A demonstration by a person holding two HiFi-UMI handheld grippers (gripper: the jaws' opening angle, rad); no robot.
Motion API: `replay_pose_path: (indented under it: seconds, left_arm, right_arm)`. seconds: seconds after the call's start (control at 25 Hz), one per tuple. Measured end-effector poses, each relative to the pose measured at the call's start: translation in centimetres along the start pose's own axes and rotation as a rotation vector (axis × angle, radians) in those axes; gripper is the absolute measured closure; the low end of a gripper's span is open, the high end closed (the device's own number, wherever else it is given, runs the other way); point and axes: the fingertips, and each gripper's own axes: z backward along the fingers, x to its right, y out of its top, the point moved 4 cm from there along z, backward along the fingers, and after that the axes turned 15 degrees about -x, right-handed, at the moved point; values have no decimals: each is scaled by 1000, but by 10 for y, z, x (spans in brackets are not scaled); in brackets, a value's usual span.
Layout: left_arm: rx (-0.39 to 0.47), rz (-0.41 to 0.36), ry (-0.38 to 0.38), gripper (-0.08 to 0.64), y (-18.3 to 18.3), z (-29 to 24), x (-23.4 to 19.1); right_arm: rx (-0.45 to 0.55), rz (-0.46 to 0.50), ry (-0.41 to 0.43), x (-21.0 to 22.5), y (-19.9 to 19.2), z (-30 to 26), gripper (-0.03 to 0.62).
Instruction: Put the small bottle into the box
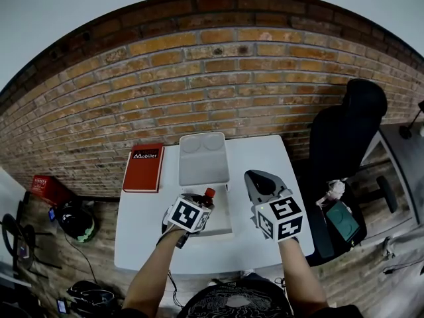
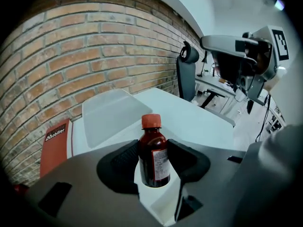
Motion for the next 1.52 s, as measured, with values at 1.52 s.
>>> replay_pose_path:
  seconds: [1.52]
  left_arm:
    - [-432, -87, -178, 348, -18, -84, 39]
  right_arm:
    - [-33, 1, -11, 23, -16, 8, 572]
